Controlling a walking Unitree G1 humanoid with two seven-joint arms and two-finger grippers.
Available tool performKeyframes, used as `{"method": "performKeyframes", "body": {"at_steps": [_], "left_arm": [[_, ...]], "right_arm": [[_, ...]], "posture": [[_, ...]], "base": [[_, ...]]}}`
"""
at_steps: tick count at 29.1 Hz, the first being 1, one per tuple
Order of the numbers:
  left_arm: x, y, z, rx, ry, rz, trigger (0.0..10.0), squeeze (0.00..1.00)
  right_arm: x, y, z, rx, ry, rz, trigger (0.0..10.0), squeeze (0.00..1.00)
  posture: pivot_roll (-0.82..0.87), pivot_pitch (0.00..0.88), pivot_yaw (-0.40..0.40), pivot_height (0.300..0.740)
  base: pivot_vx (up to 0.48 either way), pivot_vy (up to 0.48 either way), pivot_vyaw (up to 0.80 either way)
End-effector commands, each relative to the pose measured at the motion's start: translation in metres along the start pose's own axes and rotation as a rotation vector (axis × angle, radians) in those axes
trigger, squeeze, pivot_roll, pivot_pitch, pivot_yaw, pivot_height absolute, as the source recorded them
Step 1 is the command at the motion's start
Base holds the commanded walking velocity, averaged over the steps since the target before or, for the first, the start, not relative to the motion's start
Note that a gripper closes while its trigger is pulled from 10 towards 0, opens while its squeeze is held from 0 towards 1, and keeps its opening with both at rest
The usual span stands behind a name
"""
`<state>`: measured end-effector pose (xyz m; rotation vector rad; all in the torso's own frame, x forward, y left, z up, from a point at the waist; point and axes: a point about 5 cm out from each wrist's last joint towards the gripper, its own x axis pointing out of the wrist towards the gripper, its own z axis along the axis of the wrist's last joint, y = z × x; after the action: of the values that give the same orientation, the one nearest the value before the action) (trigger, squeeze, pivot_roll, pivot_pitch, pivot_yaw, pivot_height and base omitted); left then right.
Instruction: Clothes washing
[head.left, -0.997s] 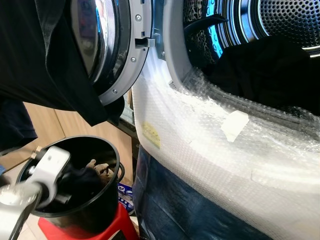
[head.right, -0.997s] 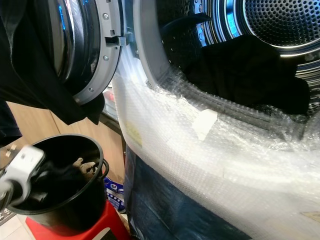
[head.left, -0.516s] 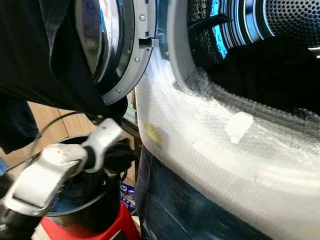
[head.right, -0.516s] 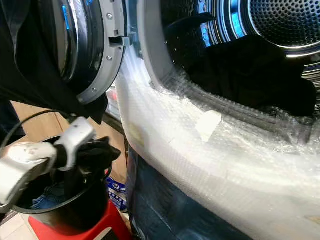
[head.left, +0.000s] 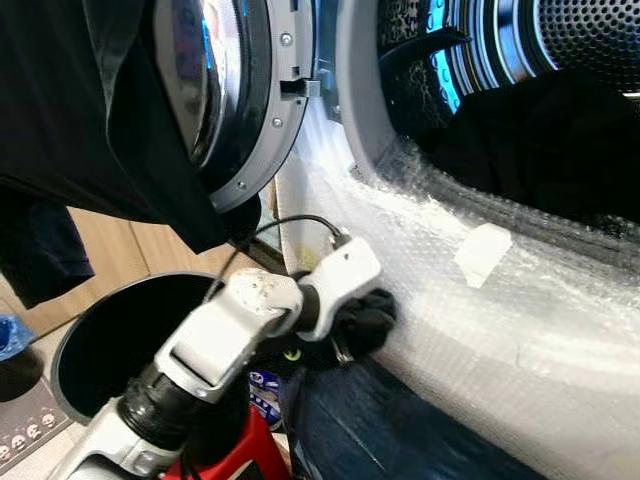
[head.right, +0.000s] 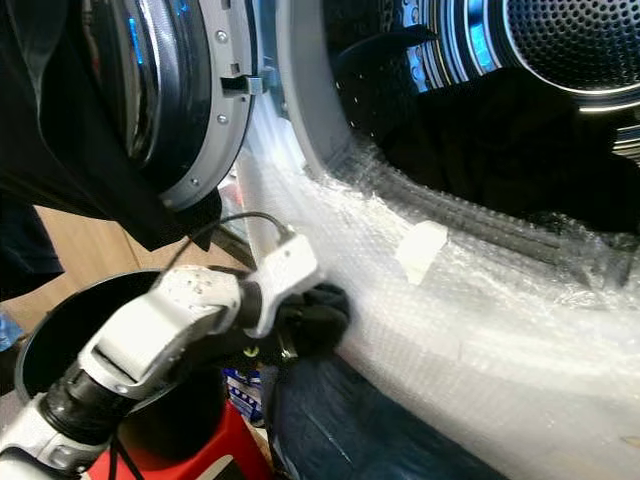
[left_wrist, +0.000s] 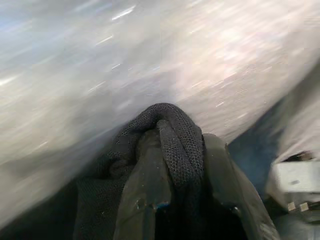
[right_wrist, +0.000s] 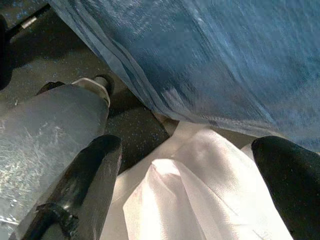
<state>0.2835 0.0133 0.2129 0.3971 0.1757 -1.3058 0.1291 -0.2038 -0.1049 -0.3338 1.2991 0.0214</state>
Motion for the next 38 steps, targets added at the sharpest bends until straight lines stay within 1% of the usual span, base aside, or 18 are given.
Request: {"method": "performKeyframes", "body": {"at_steps": [1, 4, 6, 11, 13, 14, 15, 17, 19, 22, 23, 26, 29, 32, 33, 36, 37, 38], "left_arm": [[0.009, -0.014, 0.025, 0.075, -0.092, -0.107, 0.0, 0.00], [0.015, -0.017, 0.030, 0.079, -0.109, -0.132, 0.0, 0.00], [0.026, -0.025, 0.035, 0.054, -0.143, -0.168, 0.0, 0.00], [0.028, -0.026, 0.034, 0.011, -0.157, -0.158, 0.0, 0.00], [0.017, -0.026, 0.012, -0.060, -0.118, -0.131, 0.0, 0.00], [0.017, -0.026, 0.012, -0.060, -0.118, -0.131, 0.0, 0.00], [0.005, -0.022, -0.007, -0.111, -0.076, -0.092, 0.0, 0.00], [-0.004, -0.017, -0.024, -0.148, -0.032, -0.046, 0.0, 0.00], [-0.018, -0.011, -0.045, -0.163, 0.047, 0.015, 0.0, 0.00], [-0.033, -0.007, -0.066, -0.166, 0.144, 0.068, 0.0, 0.00], [-0.042, -0.009, -0.078, -0.185, 0.191, 0.085, 0.0, 0.00], [-0.047, -0.014, -0.086, -0.212, 0.206, 0.085, 0.0, 0.00], [-0.049, -0.017, -0.091, -0.219, 0.220, 0.092, 0.0, 0.00], [-0.048, -0.020, -0.092, -0.221, 0.219, 0.088, 0.0, 0.00], [-0.046, -0.023, -0.092, -0.223, 0.214, 0.077, 0.0, 0.00], [-0.044, -0.024, -0.093, -0.224, 0.214, 0.075, 0.0, 0.00], [-0.043, -0.024, -0.092, -0.221, 0.215, 0.080, 0.0, 0.00], [-0.043, -0.024, -0.092, -0.221, 0.215, 0.080, 0.0, 0.00]], "right_arm": [[0.000, 0.002, -0.002, 0.013, 0.004, 0.002, 10.0, 0.00], [0.000, 0.002, -0.001, 0.008, 0.000, 0.003, 10.0, 0.00], [0.000, 0.003, 0.001, 0.014, -0.004, -0.001, 10.0, 0.00], [0.000, 0.003, 0.002, 0.009, -0.008, 0.003, 10.0, 0.00], [0.000, 0.003, 0.002, 0.018, -0.015, 0.010, 10.0, 0.00], [0.000, 0.003, 0.002, 0.018, -0.015, 0.010, 10.0, 0.00], [0.000, 0.002, 0.000, 0.016, -0.011, 0.014, 10.0, 0.00], [0.000, 0.001, -0.003, -0.004, -0.009, 0.016, 10.0, 0.00], [0.000, -0.002, -0.003, -0.067, -0.018, 0.029, 10.0, 0.00], [0.000, -0.003, 0.002, -0.173, -0.060, 0.066, 10.0, 0.00], [-0.001, -0.003, 0.008, -0.295, -0.104, 0.118, 10.0, 0.00], [-0.002, -0.004, 0.011, -0.428, -0.132, 0.179, 10.0, 0.00], [-0.004, -0.009, 0.014, -0.497, -0.160, 0.227, 10.0, 0.00], [-0.007, -0.014, 0.018, -0.517, -0.203, 0.297, 10.0, 0.00], [-0.013, -0.021, 0.024, -0.549, -0.267, 0.380, 10.0, 0.00], [-0.025, -0.028, 0.035, -0.525, -0.369, 0.474, 10.0, 0.00], [-0.033, -0.033, 0.040, -0.515, -0.419, 0.513, 10.0, 0.81], [-0.033, -0.033, 0.040, -0.515, -0.419, 0.513, 10.0, 0.81]], "posture": [[0.10, 0.000, -0.005, 0.740], [0.10, 0.000, 0.001, 0.740], [0.09, 0.000, 0.005, 0.740], [0.08, 0.000, 0.008, 0.740], [0.07, 0.000, 0.016, 0.740], [0.07, 0.000, 0.016, 0.740], [0.07, 0.002, 0.015, 0.740], [0.07, 0.004, 0.014, 0.740], [0.08, 0.015, 0.008, 0.740], [0.09, 0.023, 0.012, 0.740], [0.07, 0.030, 0.014, 0.740], [0.07, 0.029, 0.010, 0.740], [0.07, 0.023, 0.005, 0.740], [0.07, 0.016, -0.003, 0.740], [0.06, 0.012, -0.009, 0.740], [0.06, 0.010, -0.014, 0.740], [0.06, 0.013, -0.014, 0.740], [0.06, 0.013, -0.014, 0.740]], "base": [[0.000, 0.000, 0.00], [0.000, 0.000, 0.00], [0.000, 0.000, 0.00], [0.000, 0.000, 0.00], [0.000, 0.000, 0.00], [0.000, 0.000, 0.00], [0.000, 0.000, 0.00], [0.000, 0.000, 0.00], [0.000, 0.000, 0.00], [0.000, 0.000, 0.00], [0.000, 0.000, 0.00], [0.000, 0.000, 0.00], [0.000, 0.000, 0.00], [0.000, 0.000, 0.00], [0.000, 0.000, 0.00], [0.000, 0.000, 0.00], [0.000, 0.000, 0.00], [0.000, 0.000, 0.00]]}}
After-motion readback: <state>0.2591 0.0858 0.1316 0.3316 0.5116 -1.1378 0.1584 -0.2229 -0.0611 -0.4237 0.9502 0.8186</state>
